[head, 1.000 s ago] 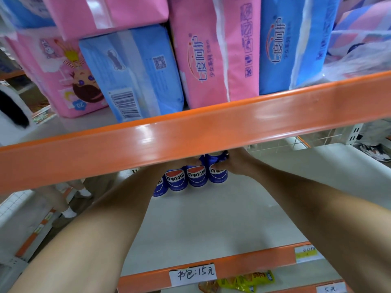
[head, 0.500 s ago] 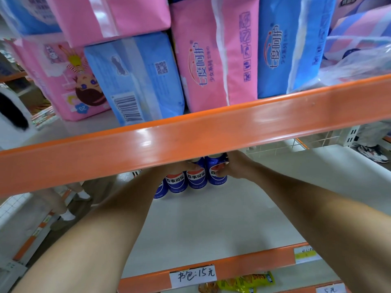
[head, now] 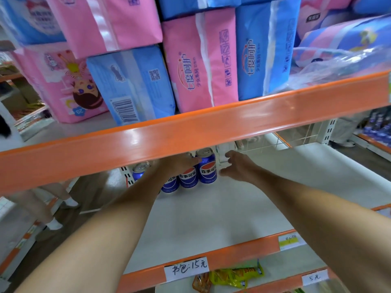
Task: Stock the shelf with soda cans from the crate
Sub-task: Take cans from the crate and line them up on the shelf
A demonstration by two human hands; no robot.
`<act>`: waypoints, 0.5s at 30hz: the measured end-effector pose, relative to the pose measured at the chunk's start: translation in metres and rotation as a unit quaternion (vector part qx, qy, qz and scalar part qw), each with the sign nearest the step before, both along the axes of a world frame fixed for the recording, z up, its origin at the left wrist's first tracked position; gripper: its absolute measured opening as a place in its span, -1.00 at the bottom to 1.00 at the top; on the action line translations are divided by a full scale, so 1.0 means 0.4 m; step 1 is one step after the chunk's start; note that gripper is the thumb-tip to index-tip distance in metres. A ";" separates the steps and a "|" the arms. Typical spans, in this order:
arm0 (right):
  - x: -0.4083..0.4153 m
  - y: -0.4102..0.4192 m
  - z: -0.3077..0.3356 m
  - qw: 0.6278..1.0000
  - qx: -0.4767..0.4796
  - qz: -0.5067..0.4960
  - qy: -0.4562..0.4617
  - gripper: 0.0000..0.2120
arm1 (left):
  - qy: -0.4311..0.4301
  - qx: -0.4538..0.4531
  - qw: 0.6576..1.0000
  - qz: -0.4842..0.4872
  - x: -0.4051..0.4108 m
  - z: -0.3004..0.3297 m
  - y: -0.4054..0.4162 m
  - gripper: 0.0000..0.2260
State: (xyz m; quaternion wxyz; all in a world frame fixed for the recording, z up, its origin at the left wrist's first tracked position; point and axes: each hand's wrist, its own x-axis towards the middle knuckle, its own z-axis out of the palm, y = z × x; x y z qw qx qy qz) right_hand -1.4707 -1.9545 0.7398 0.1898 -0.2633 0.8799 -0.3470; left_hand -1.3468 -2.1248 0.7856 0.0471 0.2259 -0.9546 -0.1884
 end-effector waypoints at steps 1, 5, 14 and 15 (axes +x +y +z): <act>0.004 0.019 0.003 1.000 0.009 -0.002 0.016 -0.29 | 0.028 -0.016 0.999 -0.017 0.003 0.001 0.010 -0.42; 0.042 0.094 0.020 0.997 0.032 -0.014 0.062 -0.46 | 0.091 -0.048 0.992 -0.078 0.011 0.006 0.068 -0.50; 0.203 0.239 0.046 0.990 0.081 -0.056 0.103 -0.67 | 0.024 -0.042 0.986 -0.161 0.097 0.017 0.232 -0.70; 0.225 0.255 0.053 0.989 0.087 -0.059 0.105 -0.67 | -0.002 -0.035 0.985 -0.170 0.107 0.019 0.249 -0.70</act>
